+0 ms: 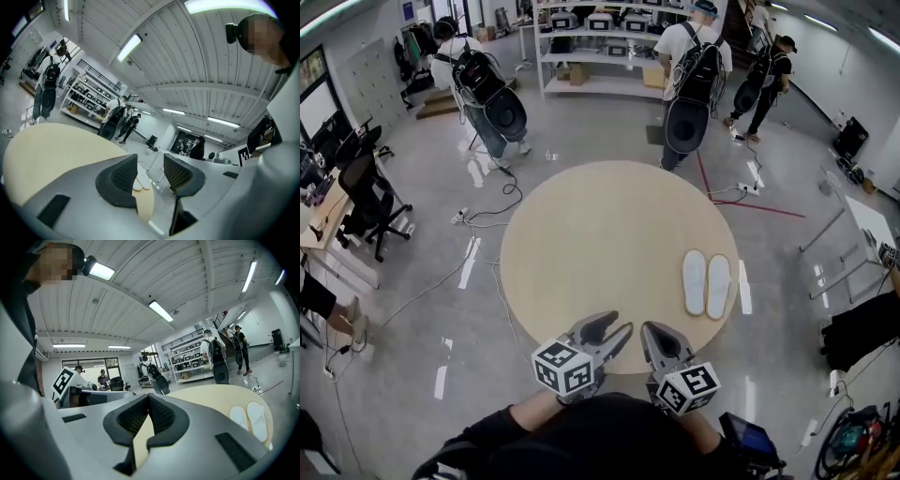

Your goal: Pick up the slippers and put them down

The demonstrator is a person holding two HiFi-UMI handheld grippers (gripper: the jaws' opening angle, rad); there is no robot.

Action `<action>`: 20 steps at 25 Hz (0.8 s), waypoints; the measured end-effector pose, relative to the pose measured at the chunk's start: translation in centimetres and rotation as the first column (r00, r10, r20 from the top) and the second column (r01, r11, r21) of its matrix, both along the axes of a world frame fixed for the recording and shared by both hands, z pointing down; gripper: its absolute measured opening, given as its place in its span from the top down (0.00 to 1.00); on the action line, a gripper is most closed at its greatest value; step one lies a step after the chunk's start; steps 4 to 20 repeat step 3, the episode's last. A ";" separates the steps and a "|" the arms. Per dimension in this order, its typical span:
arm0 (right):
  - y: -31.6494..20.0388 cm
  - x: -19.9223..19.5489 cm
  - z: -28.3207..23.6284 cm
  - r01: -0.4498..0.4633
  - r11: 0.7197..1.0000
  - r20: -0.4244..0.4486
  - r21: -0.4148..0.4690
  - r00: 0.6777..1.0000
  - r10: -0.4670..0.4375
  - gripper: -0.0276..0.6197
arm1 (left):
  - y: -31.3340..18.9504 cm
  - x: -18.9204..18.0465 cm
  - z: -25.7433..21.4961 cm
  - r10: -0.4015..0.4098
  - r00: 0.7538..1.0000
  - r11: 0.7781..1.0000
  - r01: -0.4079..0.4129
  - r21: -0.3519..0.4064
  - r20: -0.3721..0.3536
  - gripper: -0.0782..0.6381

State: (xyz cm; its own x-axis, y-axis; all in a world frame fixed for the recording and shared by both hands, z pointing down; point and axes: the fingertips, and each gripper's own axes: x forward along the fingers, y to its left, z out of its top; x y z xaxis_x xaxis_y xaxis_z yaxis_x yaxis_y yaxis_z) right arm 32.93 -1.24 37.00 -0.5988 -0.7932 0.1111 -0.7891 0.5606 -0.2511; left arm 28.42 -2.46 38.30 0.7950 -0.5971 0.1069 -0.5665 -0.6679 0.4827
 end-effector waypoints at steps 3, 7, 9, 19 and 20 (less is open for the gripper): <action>0.5 1.7 -0.3 0.014 1.000 0.001 0.005 1.000 -0.014 0.93 | 0.5 1.9 -0.4 -0.008 1.000 1.000 0.007 0.011 0.008 0.63; 0.5 1.7 -0.3 0.014 1.000 0.001 0.005 1.000 -0.014 0.93 | 0.5 1.9 -0.4 -0.008 1.000 1.000 0.007 0.011 0.008 0.63; 0.5 1.7 -0.3 0.014 1.000 0.001 0.005 1.000 -0.014 0.93 | 0.5 1.9 -0.4 -0.008 1.000 1.000 0.007 0.011 0.008 0.63; 0.5 1.7 -0.3 0.014 1.000 0.001 0.005 1.000 -0.014 0.93 | 0.5 1.9 -0.4 -0.008 1.000 1.000 0.007 0.011 0.008 0.63; 0.5 1.7 -0.3 0.014 1.000 0.001 0.005 1.000 -0.014 0.93 | 0.5 1.9 -0.4 -0.008 1.000 1.000 0.007 0.011 0.008 0.63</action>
